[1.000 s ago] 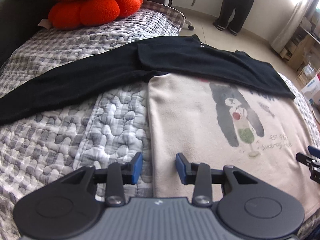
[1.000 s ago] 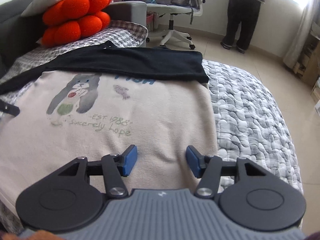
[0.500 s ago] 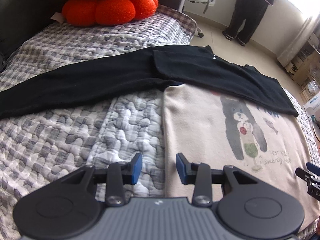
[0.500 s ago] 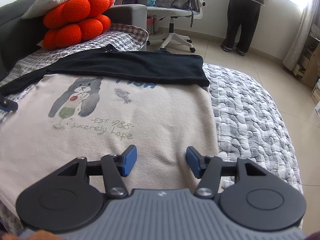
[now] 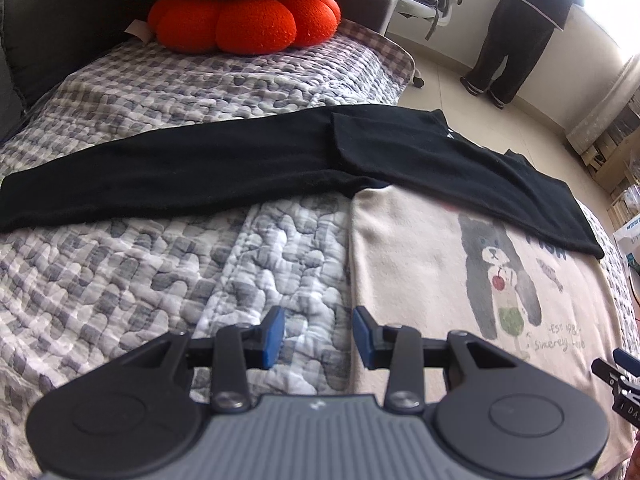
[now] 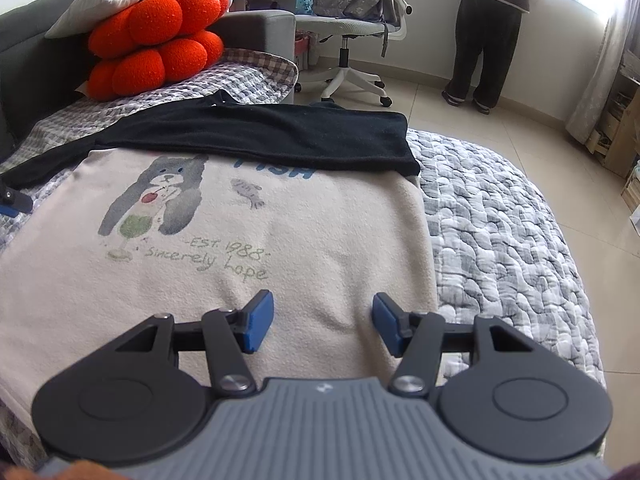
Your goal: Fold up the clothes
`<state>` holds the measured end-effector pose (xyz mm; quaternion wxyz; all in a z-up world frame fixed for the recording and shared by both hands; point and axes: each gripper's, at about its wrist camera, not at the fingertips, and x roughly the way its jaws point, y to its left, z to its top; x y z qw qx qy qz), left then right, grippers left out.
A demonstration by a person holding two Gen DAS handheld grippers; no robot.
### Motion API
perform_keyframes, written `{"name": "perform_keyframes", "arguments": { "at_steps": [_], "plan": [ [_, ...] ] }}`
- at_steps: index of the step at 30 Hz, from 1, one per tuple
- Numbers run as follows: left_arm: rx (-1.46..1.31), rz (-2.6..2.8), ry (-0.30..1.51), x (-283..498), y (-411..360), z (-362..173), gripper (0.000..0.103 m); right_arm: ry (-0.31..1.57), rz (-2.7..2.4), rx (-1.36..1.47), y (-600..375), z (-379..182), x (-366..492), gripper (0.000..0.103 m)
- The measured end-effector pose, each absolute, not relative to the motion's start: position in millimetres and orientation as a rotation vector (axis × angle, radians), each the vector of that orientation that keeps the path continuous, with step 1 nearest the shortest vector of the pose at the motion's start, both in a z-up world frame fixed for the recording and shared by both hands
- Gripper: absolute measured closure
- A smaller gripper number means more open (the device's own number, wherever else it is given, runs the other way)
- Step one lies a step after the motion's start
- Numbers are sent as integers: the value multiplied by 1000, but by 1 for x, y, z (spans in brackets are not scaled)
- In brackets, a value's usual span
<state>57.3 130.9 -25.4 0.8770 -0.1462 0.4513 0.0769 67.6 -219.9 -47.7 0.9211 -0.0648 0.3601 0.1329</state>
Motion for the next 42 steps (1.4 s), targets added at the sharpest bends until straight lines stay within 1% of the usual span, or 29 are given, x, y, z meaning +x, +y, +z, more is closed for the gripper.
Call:
{"name": "perform_keyframes", "arguments": {
  "at_steps": [22,27,34,35,37,38,39,40,41,42],
  "plan": [
    [-351,229,926,56,149,-24,64,745,278,-151,-215,-51,67,44],
    [-366,260,922,56,156,-26,61,742,280,-147,-212,-51,66,42],
    [-369,327,915,59,170,-31,59,705,315,-161,-202,-51,60,42],
    [-375,334,913,59,173,-32,59,697,331,-157,-200,-50,59,45],
    [-391,353,907,58,178,-32,58,682,353,-155,-197,-49,58,47],
    [-400,364,904,58,181,-32,56,670,357,-162,-195,-49,56,52],
    [-410,376,900,58,184,-33,54,656,359,-170,-193,-49,55,64],
    [-426,387,896,58,188,-33,54,643,363,-174,-191,-48,54,73],
    [-443,398,892,57,192,-32,53,630,367,-178,-190,-47,53,90],
    [-469,406,885,55,197,-32,52,619,375,-173,-191,-46,52,95]
  ]
}}
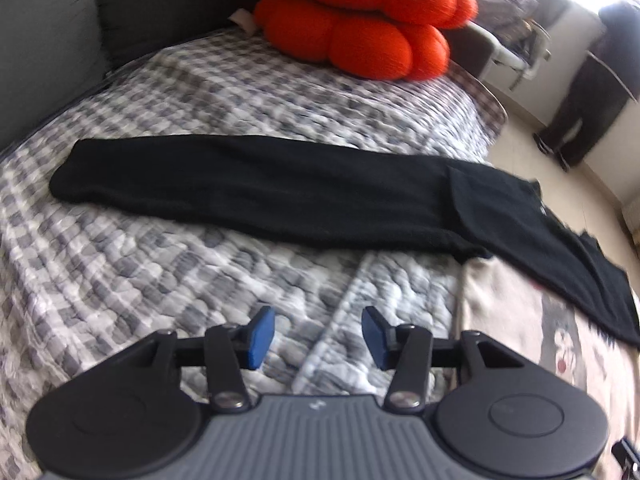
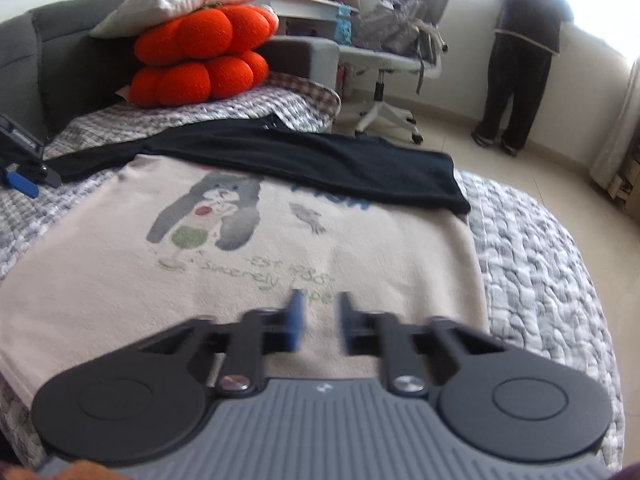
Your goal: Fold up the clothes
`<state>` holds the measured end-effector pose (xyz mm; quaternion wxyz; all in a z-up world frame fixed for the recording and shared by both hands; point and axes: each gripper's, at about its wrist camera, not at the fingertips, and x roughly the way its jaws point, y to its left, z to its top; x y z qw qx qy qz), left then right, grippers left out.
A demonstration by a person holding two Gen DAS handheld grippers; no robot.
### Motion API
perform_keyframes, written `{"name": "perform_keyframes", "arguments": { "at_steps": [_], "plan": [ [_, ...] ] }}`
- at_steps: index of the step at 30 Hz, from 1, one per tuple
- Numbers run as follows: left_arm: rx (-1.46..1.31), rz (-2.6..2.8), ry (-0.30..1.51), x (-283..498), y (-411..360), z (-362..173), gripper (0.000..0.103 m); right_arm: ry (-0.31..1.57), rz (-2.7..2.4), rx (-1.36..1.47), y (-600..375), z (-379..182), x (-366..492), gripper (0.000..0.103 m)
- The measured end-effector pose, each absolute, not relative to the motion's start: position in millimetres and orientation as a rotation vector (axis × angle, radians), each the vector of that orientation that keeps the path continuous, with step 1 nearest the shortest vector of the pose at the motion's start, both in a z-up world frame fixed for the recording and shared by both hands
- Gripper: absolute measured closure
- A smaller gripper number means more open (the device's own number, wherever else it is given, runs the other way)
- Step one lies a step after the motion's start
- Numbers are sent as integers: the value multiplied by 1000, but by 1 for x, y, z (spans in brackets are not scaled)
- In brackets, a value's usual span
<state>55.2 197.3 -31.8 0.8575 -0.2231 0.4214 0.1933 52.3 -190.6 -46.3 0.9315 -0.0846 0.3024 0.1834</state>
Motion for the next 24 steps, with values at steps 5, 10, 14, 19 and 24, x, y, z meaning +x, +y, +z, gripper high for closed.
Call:
{"name": "perform_keyframes", "arguments": {
  "at_steps": [5,10,14,19,24],
  "plan": [
    [-655,449,818,38,240,-28,45,591,381,-148,-191,-42,51,95],
    [-831,593,730,14,304,-36,41,606,352,-119,-193,-42,54,75],
    [-968,670,663,-4,347,-51,41,604,350,-104,-195,-41,53,66],
    [-1007,675,584,-9,362,-55,41,604,353,-102,-194,-41,54,64],
    [-1001,697,586,3,375,-65,41,613,346,-105,-194,-43,55,64]
  ]
}}
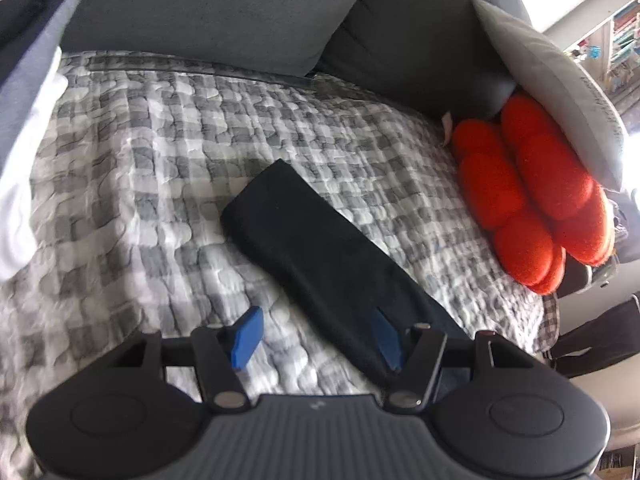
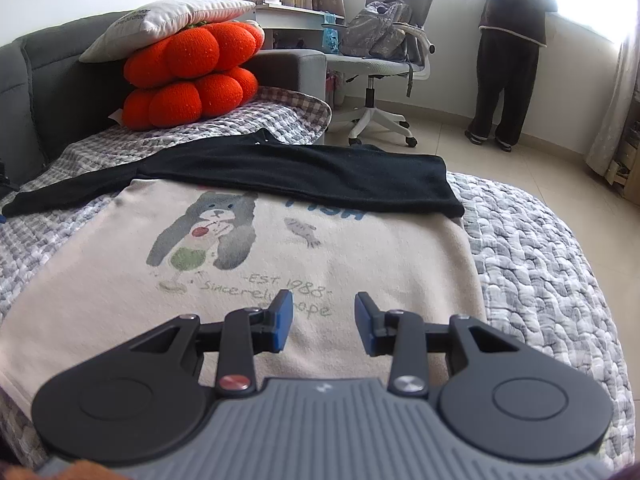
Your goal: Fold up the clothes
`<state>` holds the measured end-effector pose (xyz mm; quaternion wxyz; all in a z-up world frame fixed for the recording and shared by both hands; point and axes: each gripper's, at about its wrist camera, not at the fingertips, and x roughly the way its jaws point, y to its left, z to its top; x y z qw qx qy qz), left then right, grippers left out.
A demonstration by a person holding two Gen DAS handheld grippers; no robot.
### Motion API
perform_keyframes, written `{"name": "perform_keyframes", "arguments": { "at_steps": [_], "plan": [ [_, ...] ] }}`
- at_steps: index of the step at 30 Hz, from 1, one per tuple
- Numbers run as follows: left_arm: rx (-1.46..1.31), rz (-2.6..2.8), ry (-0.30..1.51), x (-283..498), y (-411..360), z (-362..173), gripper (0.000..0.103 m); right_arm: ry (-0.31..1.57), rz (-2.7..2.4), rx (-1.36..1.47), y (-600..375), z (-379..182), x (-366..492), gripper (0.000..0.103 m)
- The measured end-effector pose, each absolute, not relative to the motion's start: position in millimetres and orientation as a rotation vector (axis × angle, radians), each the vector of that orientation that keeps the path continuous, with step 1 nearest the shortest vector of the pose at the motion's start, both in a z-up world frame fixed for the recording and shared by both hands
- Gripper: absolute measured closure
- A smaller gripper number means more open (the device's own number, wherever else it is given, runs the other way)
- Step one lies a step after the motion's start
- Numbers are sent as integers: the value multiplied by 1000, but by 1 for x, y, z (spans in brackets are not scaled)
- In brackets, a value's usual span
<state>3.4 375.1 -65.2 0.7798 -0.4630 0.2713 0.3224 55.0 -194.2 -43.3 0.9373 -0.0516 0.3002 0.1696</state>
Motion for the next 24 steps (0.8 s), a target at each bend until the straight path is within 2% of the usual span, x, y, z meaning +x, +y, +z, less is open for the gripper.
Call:
{"name": "perform_keyframes", "arguments": {
  "at_steps": [5,8,9,11,12,14,21,24],
  "plan": [
    [-1008,741,560,14,390,-76,41,620,345,-106,-193,-45,56,63],
    [-967,763,570,24,391,-74,47,627,343,-109,-193,-47,58,63],
    [-950,769,576,27,390,-74,61,629,343,-109,-192,-48,58,63],
    [-923,796,603,32,391,-75,80,631,343,-110,-192,-48,58,63],
    [-912,805,600,32,392,-75,87,631,343,-110,-191,-48,58,63],
    [-926,803,574,29,394,-74,93,631,343,-109,-191,-48,58,63],
    [-952,790,432,21,386,-50,96,626,344,-95,-193,-46,58,63],
    [-886,712,331,22,356,-12,96,623,346,-82,-194,-44,58,63]
  ]
}}
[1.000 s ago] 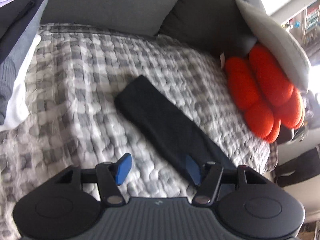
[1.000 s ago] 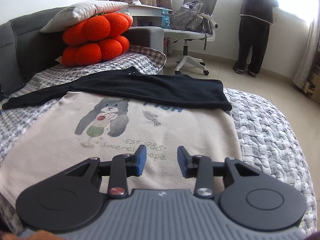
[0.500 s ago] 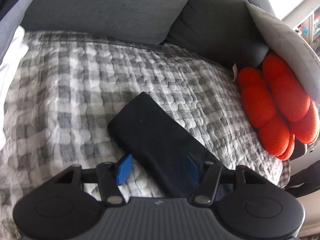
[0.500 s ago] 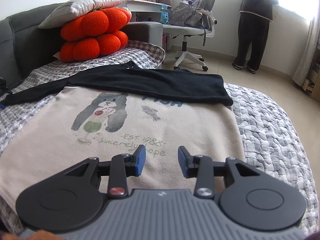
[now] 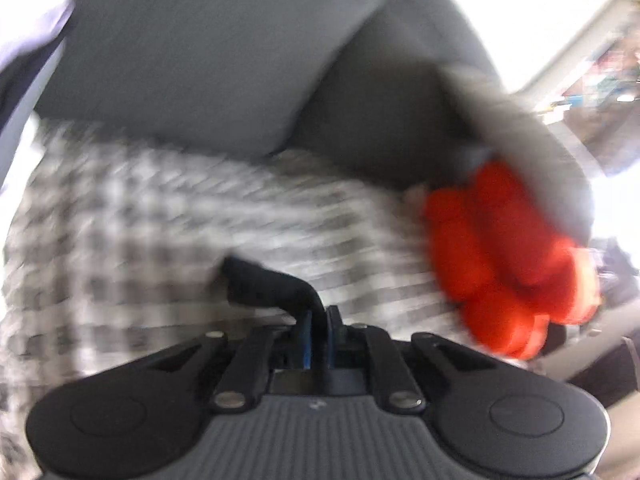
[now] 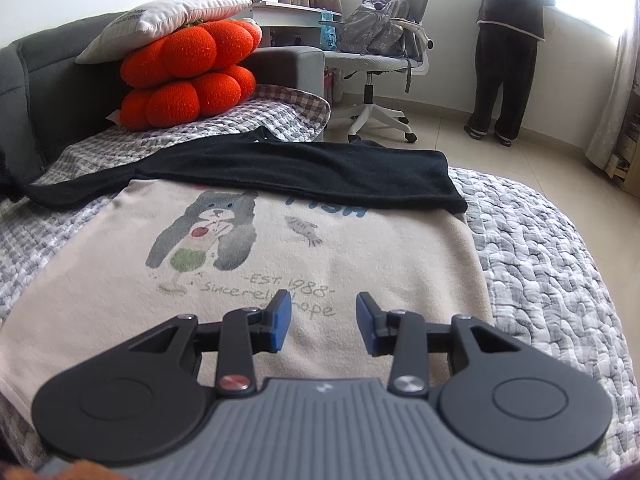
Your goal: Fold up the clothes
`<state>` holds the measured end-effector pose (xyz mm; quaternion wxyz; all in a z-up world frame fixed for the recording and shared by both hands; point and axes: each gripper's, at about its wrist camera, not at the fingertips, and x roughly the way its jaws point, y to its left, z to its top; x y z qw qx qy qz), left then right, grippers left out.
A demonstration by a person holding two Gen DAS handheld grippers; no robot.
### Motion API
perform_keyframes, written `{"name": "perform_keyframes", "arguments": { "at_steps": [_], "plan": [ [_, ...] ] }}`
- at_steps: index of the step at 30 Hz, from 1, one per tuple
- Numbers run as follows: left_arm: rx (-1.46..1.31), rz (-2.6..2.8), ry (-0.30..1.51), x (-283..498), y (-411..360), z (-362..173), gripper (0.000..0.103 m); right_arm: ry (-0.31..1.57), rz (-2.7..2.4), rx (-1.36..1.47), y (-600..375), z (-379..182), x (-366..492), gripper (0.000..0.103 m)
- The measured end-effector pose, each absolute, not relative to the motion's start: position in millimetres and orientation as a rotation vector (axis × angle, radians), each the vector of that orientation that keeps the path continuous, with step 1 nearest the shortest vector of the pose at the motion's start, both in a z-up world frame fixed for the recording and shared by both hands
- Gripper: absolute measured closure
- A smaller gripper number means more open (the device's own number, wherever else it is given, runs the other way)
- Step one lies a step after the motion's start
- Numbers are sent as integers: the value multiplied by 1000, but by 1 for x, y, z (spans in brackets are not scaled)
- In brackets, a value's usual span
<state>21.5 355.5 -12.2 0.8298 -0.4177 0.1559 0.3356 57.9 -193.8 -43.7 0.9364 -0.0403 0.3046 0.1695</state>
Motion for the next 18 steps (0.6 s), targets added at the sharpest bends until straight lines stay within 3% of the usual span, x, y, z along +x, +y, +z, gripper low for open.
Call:
{"name": "perform_keyframes", "arguments": {
  "at_steps": [4,8,10,12,18],
  "plan": [
    [-672,481,234,47,265,36,96,637,358,-31,-196,-43,62,63],
    [-475,258,350,85,164,37,92,654,351,-6,-199,-44,65,63],
    [-432,196,402,92,142,27,81,655,339,0,-203,-44,65,63],
    [-388,135,454,100,119,16,56,657,328,9,-207,-44,66,63],
    [-340,68,477,90,100,9,44,662,334,37,-212,-42,68,63]
  ]
}}
